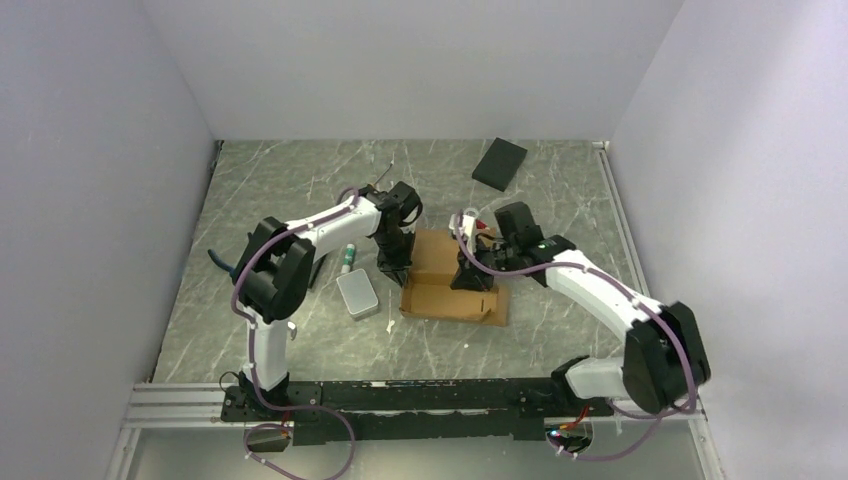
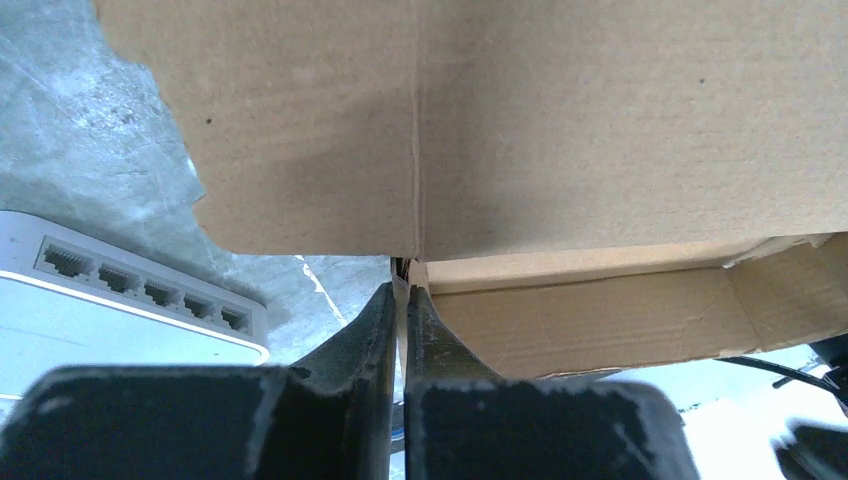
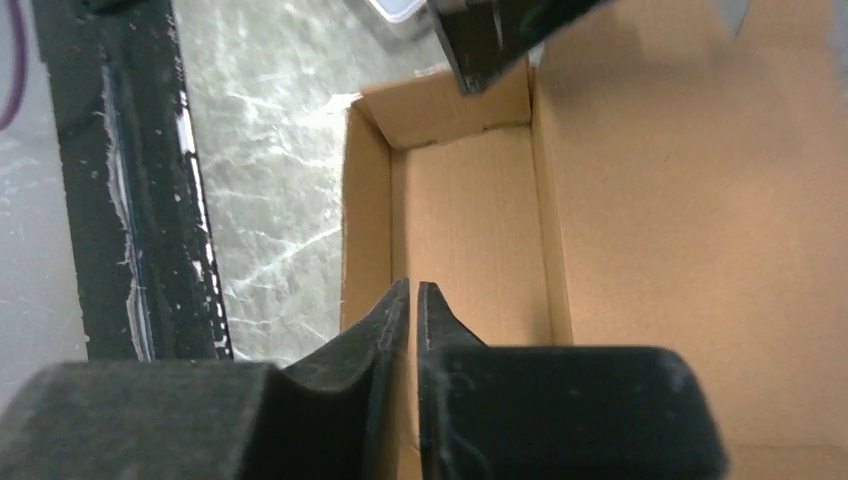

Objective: Fold the paper box

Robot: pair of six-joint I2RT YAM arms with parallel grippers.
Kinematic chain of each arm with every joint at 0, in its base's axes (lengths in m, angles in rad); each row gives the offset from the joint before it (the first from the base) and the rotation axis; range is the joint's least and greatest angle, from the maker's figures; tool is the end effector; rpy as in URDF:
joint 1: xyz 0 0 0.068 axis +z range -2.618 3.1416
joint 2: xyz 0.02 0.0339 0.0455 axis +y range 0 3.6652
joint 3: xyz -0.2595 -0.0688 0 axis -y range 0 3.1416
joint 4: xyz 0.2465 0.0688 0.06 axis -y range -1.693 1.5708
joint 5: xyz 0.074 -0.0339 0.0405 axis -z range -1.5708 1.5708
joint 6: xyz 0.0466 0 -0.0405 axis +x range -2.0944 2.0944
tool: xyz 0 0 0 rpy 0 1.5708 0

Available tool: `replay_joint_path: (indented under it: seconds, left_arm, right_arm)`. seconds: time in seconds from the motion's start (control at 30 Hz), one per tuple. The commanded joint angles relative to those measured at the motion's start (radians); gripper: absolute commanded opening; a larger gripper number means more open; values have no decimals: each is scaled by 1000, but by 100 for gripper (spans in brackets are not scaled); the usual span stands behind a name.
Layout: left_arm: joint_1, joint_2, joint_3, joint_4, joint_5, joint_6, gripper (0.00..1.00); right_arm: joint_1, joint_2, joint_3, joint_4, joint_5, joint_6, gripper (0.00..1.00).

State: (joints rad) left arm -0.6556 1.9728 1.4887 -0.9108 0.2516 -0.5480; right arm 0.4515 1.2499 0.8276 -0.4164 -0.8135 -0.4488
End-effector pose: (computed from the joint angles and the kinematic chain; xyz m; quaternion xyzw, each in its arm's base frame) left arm 0.3009 -0.2460 0.1734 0.0641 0.9862 -0.1524 0.0011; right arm 0.2178 0.1432 0.2346 -0.5006 0.7105 0.3699 0.3282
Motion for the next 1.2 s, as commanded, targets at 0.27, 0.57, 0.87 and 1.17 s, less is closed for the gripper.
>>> replay_joint_path:
  seconds: [0.27,0.57,0.87,1.17]
  left_arm:
    - [10,40,22,-38,103,-31,1]
    - [10,45,10,-21,147,-40,17]
    - [10,25,-37,-2,166,-54,35]
    - [2,-6,-83,31,155,-84,39]
  right_arm:
    - [89,223,79,-25,189,21,2]
    - [118,313,105,-36,283,59,1]
    - [125,330,111,-35,298,77,1]
    - [128,320,114,-33,289,85,1]
